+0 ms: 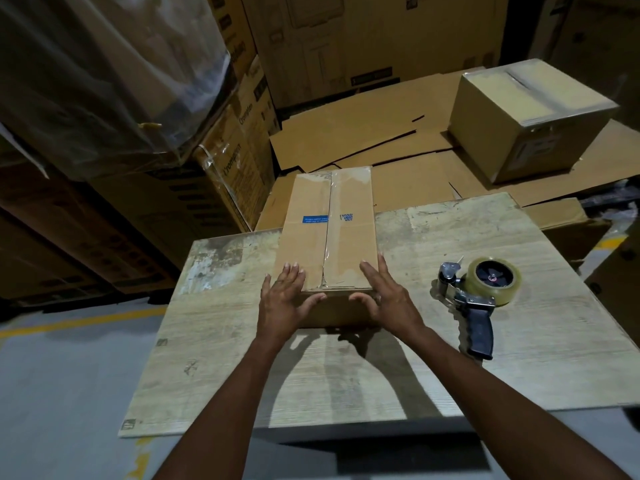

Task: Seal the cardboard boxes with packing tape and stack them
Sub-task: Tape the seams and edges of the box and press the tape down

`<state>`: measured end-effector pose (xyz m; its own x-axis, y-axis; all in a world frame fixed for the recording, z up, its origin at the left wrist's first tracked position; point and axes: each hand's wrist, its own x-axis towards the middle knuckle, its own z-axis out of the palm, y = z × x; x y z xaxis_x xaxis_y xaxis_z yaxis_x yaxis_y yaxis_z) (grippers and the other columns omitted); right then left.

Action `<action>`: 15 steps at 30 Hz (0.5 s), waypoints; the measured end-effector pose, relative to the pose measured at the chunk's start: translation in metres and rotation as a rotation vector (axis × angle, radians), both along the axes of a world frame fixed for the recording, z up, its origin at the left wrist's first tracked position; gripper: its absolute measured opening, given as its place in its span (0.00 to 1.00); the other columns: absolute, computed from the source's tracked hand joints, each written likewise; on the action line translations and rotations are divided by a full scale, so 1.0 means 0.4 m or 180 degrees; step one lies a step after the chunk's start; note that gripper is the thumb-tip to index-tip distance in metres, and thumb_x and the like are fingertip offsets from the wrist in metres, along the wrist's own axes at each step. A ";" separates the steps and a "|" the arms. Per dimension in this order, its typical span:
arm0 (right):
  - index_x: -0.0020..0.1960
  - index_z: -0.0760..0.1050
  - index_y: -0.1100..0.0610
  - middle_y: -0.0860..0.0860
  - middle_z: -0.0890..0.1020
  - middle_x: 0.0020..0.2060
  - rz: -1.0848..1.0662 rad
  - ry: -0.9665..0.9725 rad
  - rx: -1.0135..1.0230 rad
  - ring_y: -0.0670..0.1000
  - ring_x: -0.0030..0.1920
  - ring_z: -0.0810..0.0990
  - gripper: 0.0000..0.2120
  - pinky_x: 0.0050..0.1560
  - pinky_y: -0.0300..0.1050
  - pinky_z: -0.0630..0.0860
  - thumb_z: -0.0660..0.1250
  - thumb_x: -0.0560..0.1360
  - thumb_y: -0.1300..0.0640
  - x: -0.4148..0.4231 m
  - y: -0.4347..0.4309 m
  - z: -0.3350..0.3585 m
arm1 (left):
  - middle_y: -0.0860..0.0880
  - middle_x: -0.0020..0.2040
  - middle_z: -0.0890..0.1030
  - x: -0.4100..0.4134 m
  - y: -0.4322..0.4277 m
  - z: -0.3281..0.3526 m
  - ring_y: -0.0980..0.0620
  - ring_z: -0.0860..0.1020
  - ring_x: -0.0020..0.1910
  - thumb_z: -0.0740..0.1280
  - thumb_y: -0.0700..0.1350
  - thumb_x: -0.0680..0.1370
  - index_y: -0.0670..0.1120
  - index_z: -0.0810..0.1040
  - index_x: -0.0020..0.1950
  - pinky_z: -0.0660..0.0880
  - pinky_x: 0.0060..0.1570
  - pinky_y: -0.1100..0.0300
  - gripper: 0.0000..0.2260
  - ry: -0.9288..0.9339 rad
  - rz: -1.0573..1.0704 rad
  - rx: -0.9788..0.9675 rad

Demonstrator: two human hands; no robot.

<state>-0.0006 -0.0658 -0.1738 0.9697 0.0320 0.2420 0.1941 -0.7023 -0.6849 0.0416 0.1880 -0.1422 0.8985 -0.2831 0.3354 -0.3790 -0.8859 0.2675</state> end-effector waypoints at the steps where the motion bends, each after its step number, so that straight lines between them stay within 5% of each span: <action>1: 0.82 0.60 0.48 0.57 0.53 0.83 0.0111 0.0011 0.0039 0.63 0.54 0.85 0.39 0.61 0.63 0.79 0.61 0.76 0.32 0.001 -0.012 0.003 | 0.47 0.75 0.72 0.001 0.002 -0.001 0.50 0.65 0.78 0.49 0.78 0.75 0.46 0.77 0.72 0.56 0.77 0.40 0.44 0.0003 -0.0020 -0.0023; 5: 0.83 0.57 0.47 0.55 0.52 0.82 0.0571 0.0070 0.0056 0.58 0.56 0.85 0.39 0.64 0.49 0.76 0.73 0.79 0.53 0.006 -0.068 0.027 | 0.47 0.75 0.72 0.011 0.013 -0.006 0.51 0.65 0.78 0.60 0.73 0.75 0.47 0.77 0.72 0.58 0.77 0.39 0.37 0.0141 -0.0100 -0.0174; 10: 0.80 0.52 0.39 0.50 0.46 0.81 0.0907 0.0498 -0.0061 0.41 0.61 0.80 0.40 0.73 0.45 0.67 0.71 0.80 0.61 0.013 -0.105 0.077 | 0.49 0.77 0.67 0.019 0.034 0.004 0.53 0.60 0.80 0.73 0.53 0.77 0.47 0.74 0.75 0.55 0.78 0.37 0.27 0.0402 -0.0341 -0.0241; 13: 0.83 0.50 0.39 0.50 0.42 0.82 0.0945 0.0770 -0.0361 0.52 0.79 0.62 0.45 0.76 0.46 0.62 0.73 0.79 0.63 0.014 -0.114 0.090 | 0.50 0.79 0.62 0.012 0.059 0.014 0.51 0.56 0.81 0.75 0.45 0.76 0.45 0.69 0.78 0.54 0.78 0.34 0.31 0.0488 -0.0620 -0.0251; 15: 0.84 0.47 0.43 0.50 0.40 0.82 0.0748 0.0729 -0.0680 0.53 0.83 0.43 0.47 0.82 0.55 0.53 0.75 0.77 0.50 0.007 -0.105 0.092 | 0.48 0.81 0.59 -0.002 0.090 0.017 0.49 0.52 0.82 0.76 0.47 0.75 0.44 0.64 0.80 0.49 0.79 0.35 0.36 0.0477 -0.0572 -0.0256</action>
<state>0.0022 -0.1080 -0.1370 0.9581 0.2859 -0.0161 0.2256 -0.7884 -0.5723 0.0406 0.2241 -0.1352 0.8775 -0.4206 0.2302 -0.4793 -0.7814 0.3995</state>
